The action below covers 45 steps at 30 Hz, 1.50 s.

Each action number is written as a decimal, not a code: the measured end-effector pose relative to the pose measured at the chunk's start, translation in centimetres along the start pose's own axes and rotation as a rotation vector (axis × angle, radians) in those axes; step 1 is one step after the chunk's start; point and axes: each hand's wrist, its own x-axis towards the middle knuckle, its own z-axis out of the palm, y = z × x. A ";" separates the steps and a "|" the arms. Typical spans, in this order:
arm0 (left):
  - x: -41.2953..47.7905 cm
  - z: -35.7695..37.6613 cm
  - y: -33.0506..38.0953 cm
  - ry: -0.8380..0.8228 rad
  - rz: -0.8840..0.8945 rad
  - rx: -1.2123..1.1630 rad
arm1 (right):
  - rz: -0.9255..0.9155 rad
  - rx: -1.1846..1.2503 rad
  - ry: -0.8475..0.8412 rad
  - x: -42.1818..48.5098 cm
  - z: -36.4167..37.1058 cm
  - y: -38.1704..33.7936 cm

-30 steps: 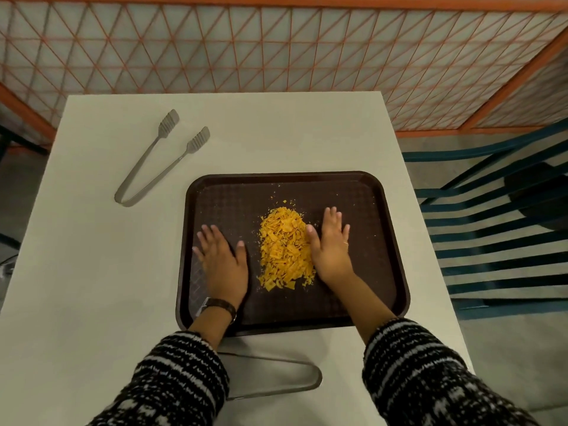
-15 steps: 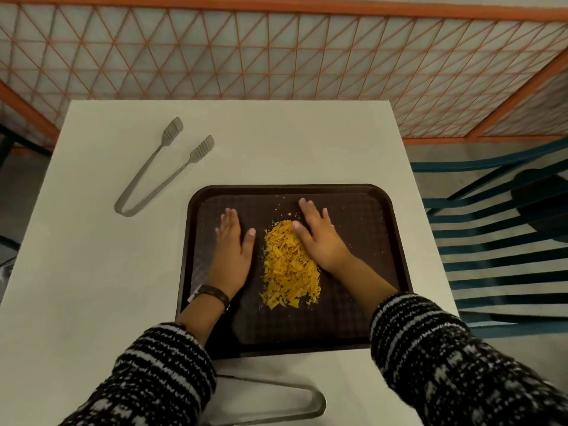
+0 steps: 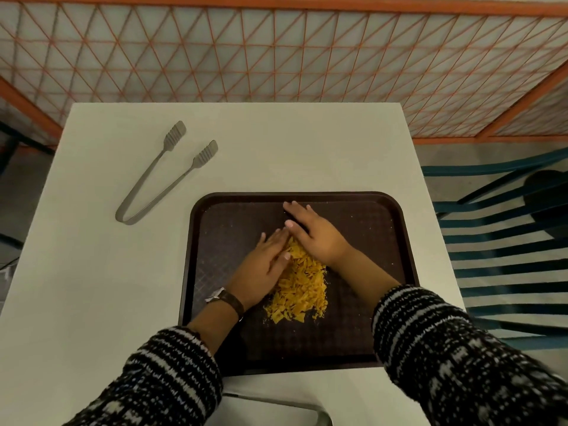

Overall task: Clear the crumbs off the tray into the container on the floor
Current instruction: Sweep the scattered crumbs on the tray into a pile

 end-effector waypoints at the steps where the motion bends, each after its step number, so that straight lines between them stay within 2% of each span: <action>1: -0.3 -0.7 -0.2 0.062 -0.023 -0.041 | -0.029 0.000 -0.032 -0.1 0.3 -0.2; 3: -0.2 -2.3 -0.6 0.204 -0.081 -0.117 | -0.044 0.047 -0.082 -1.3 0.9 -0.4; 5: 0.5 -3.4 -0.7 0.277 -0.158 -0.197 | -0.011 0.162 -0.083 -2.9 0.7 -0.5; 7: 1.6 -3.9 -0.4 0.229 -0.241 -0.207 | 0.026 0.288 0.025 -3.9 0.0 -0.3; 9: 2.9 -3.2 -0.4 0.132 -0.254 -0.099 | 0.058 0.307 0.173 -4.2 -1.0 0.4; 12: 4.2 -1.1 -0.9 0.022 -0.107 0.132 | 0.153 0.218 0.293 -3.6 -1.5 1.8; 14: 4.2 0.1 -0.6 -0.034 -0.035 0.174 | 0.154 0.173 0.280 -3.3 -1.1 2.1; 18: 2.1 0.9 0.4 -0.087 0.031 -0.010 | 0.062 0.143 0.084 -3.8 1.1 1.2; 20: 0.7 0.3 -0.1 -0.018 -0.045 -0.108 | 0.059 0.269 0.074 -4.6 1.7 0.6; 23: -1.3 -1.4 -1.1 0.255 -0.167 -0.181 | 0.111 0.408 0.251 -6.1 0.7 0.3; 26: -2.7 -2.1 -1.8 0.475 -0.362 -0.091 | 0.243 0.256 0.476 -7.4 -0.9 1.9; 28: -3.0 -1.6 -2.3 0.470 -0.494 -0.018 | 0.350 0.152 0.545 -8.2 -1.0 3.0; 30: -3.1 -0.5 -2.3 0.419 -0.485 0.108 | 0.437 0.136 0.531 -8.8 -0.1 3.1; 32: -2.9 0.9 -1.5 0.393 -0.443 0.127 | 0.404 0.135 0.460 -9.2 1.6 2.3; 35: -2.9 3.0 0.5 0.273 -0.319 0.031 | 0.270 0.196 0.302 -9.5 4.4 -0.4; 37: -3.2 4.0 1.7 0.182 -0.231 -0.060 | 0.241 0.285 0.254 -9.8 5.4 -1.9; 39: -3.9 4.2 2.5 0.183 -0.224 -0.148 | 0.295 0.353 0.325 -10.6 5.0 -2.6; 41: -5.1 3.6 3.1 0.264 -0.304 -0.209 | 0.392 0.357 0.461 -12.2 3.8 -2.4; 43: -6.5 3.1 2.8 0.358 -0.423 -0.233 | 0.494 0.276 0.580 -14.2 2.7 -1.1; 45: -7.6 3.2 2.1 0.417 -0.548 -0.191 | 0.604 0.160 0.623 -15.7 2.5 0.3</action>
